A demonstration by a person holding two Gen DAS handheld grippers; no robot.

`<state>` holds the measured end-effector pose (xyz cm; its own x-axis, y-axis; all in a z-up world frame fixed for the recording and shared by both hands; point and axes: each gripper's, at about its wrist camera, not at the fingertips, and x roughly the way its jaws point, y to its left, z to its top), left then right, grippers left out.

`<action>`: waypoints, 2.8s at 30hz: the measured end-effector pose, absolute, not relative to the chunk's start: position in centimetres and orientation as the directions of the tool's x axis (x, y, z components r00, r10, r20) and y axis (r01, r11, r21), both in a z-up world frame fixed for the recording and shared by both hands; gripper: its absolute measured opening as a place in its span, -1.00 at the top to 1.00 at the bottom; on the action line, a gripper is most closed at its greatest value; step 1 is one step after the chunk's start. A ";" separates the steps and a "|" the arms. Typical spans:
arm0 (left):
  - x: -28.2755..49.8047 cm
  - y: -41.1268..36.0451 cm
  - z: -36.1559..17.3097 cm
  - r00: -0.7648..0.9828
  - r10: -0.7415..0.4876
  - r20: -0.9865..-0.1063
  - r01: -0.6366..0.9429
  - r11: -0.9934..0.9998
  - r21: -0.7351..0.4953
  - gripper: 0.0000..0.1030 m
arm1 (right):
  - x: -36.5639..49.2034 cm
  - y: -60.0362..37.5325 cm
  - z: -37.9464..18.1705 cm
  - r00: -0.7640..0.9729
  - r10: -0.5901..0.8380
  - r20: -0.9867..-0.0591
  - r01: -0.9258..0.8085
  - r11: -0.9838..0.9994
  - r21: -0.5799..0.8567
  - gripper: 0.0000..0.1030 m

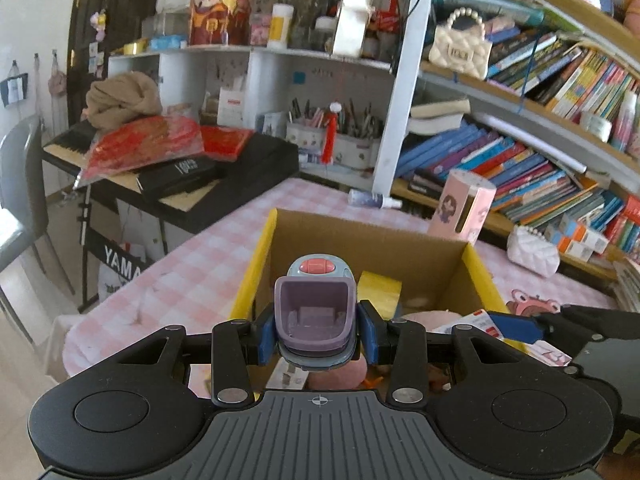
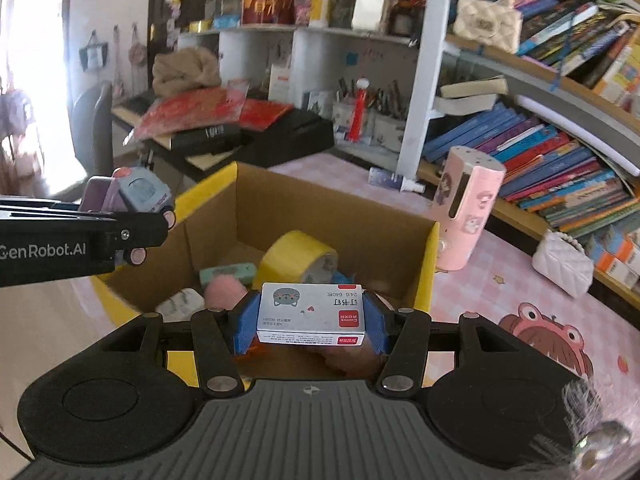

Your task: Organize objects

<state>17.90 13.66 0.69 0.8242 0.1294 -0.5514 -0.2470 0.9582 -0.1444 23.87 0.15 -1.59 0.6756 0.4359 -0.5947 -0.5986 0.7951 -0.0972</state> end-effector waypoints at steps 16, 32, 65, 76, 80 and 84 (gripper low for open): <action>21.9 13.2 -2.8 0.739 0.104 -0.665 -0.257 0.957 -0.137 0.23 | 28.1 1.8 -4.3 0.520 0.461 -0.719 -0.697 0.715 -0.046 0.00; 21.3 12.9 -2.6 0.753 0.102 -0.650 -0.239 0.963 -0.126 -0.18 | 27.8 1.4 -4.2 0.517 0.477 -0.711 -0.697 0.717 -0.026 -0.25; 6.8 10.4 0.5 0.837 0.063 -0.544 -0.143 0.984 -0.106 -0.90 | 9.8 -8.1 -2.5 0.783 0.117 -0.610 -0.144 0.990 0.004 -0.77; 3.8 8.3 -0.4 0.828 0.048 -0.558 -0.091 0.995 -0.050 -0.97 | 5.4 -9.7 -2.8 0.816 0.011 -0.578 -0.029 0.999 -0.021 -0.95; 3.4 7.1 -0.6 0.827 0.003 -0.562 -0.032 0.999 -0.041 -0.99 | 4.0 -10.5 -3.1 0.813 -0.033 -0.581 0.009 0.999 -0.045 -1.00; 3.1 5.7 -0.7 0.825 -0.030 -0.564 0.015 0.999 -0.031 -0.99 | 3.0 -11.6 -3.1 0.810 -0.078 -0.581 0.057 0.997 -0.054 -1.00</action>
